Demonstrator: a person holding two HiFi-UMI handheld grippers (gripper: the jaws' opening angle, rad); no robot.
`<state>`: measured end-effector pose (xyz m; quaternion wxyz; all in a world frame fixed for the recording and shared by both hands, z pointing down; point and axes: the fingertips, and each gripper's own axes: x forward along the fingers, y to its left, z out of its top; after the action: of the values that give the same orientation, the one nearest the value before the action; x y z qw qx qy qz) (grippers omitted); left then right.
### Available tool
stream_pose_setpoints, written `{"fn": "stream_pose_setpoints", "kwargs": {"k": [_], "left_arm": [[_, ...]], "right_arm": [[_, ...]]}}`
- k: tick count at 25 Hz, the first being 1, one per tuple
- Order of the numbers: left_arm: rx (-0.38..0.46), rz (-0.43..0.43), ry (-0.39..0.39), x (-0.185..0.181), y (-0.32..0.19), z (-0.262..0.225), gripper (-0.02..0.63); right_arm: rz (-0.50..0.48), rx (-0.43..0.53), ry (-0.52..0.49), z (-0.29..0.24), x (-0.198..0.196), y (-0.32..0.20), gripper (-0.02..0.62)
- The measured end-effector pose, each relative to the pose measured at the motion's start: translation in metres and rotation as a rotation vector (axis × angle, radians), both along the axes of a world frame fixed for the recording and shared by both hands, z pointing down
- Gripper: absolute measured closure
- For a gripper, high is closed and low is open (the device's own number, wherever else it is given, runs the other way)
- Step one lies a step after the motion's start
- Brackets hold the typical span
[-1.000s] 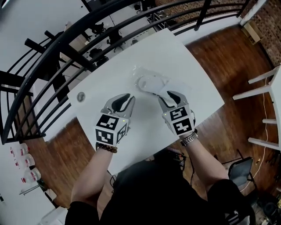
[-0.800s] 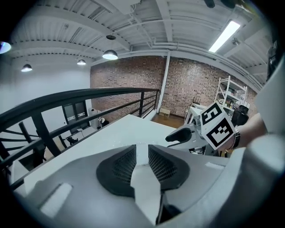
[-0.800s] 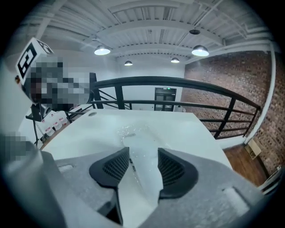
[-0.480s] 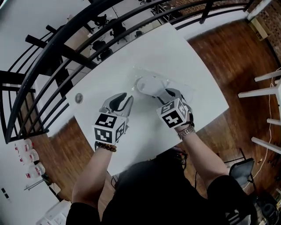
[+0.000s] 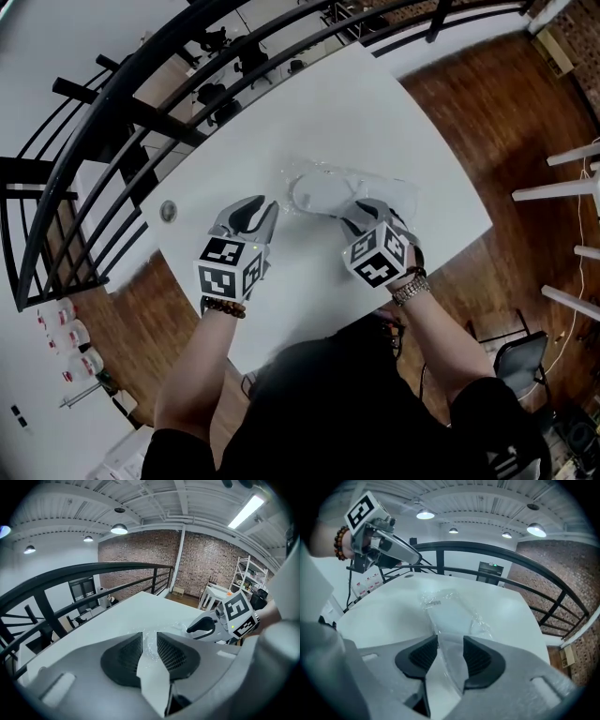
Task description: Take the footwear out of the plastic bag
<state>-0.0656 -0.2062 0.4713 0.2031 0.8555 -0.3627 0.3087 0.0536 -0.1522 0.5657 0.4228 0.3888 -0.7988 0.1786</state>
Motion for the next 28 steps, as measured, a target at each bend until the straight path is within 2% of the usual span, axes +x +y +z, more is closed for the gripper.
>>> {"fn": "stream_pose_setpoints", "kwargs": {"k": [7, 18, 22, 28], "left_arm": [[-0.092, -0.003, -0.028, -0.019, 0.003, 0.028, 0.494], [-0.366, 0.157, -0.018, -0.011, 0.055, 0.082, 0.497], [-0.406, 0.216, -0.034, -0.004, 0.069, 0.092, 0.499], [-0.417, 0.299, -0.097, 0.001, 0.082, 0.104, 0.500]], "right_arm": [[-0.158, 0.025, 0.025, 0.002, 0.008, 0.026, 0.442], [-0.372, 0.072, 0.049, -0.004, 0.016, 0.059, 0.449], [-0.419, 0.080, 0.047, -0.004, 0.019, 0.067, 0.456], [-0.486, 0.090, 0.051, -0.002, 0.024, 0.077, 0.463]]}}
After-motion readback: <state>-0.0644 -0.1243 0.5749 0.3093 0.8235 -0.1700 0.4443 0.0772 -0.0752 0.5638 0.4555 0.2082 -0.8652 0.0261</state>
